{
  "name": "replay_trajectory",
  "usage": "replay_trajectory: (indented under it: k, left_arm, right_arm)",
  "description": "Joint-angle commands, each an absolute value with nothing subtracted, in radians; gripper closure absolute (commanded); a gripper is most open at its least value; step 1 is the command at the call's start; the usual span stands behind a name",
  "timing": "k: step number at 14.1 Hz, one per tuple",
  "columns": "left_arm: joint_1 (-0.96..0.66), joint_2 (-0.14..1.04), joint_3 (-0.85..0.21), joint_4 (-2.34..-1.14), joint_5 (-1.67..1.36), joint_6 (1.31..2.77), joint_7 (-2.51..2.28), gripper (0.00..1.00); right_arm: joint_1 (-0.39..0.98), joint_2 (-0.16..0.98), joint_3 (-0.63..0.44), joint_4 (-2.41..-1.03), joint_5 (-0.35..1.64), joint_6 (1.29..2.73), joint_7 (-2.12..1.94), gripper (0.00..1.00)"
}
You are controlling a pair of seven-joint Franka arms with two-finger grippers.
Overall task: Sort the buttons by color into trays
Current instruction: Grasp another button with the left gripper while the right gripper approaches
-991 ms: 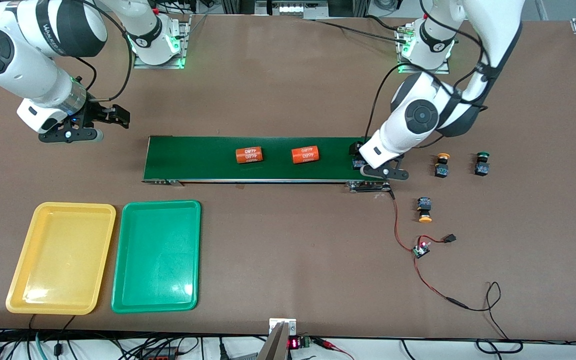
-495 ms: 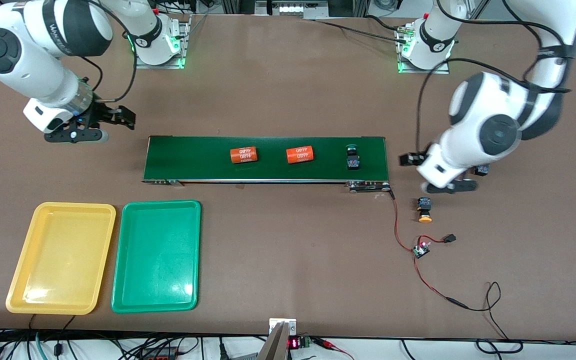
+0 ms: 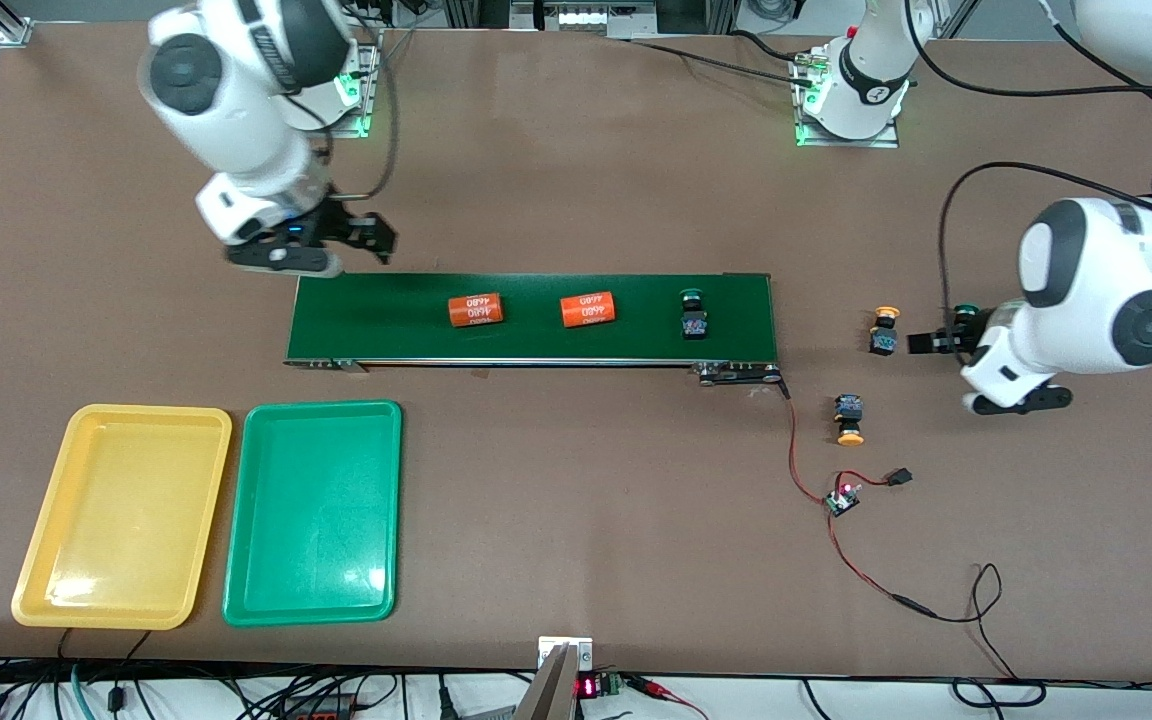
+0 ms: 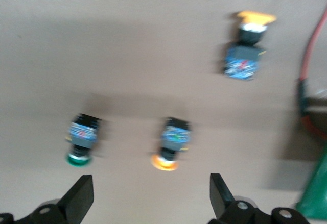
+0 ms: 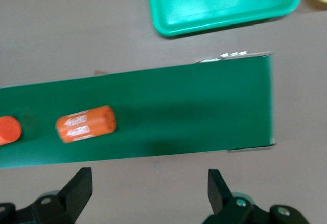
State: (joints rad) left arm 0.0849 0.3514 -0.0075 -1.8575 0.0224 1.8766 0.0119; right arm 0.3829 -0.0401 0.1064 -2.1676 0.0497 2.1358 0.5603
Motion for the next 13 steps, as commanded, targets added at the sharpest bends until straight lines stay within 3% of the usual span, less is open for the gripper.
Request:
replay_trajectory:
  k: [1, 8, 11, 13]
  left_arm:
    - [0.074, 0.385, 0.060, -1.864, 0.057, 1.888, 0.188, 0.00]
    - [0.095, 0.388, 0.133, -2.141, 0.112, 2.375, 0.379, 0.00]
    - [0.098, 0.399, 0.137, -2.236, 0.112, 2.503, 0.379, 0.00]
    - [0.097, 0.410, 0.138, -2.243, 0.112, 2.517, 0.380, 0.11]
  right_arm:
    - [0.474, 0.012, 0.095, -2.175, -0.061, 2.178, 0.659, 0.00]
    - [0.495, 0.054, 0.097, -2.172, -0.083, 2.255, 0.709, 0.00]
    - [0.495, 0.057, 0.097, -2.172, -0.078, 2.261, 0.709, 0.00]
    - [0.495, 0.055, 0.097, -2.172, -0.078, 2.260, 0.709, 0.00]
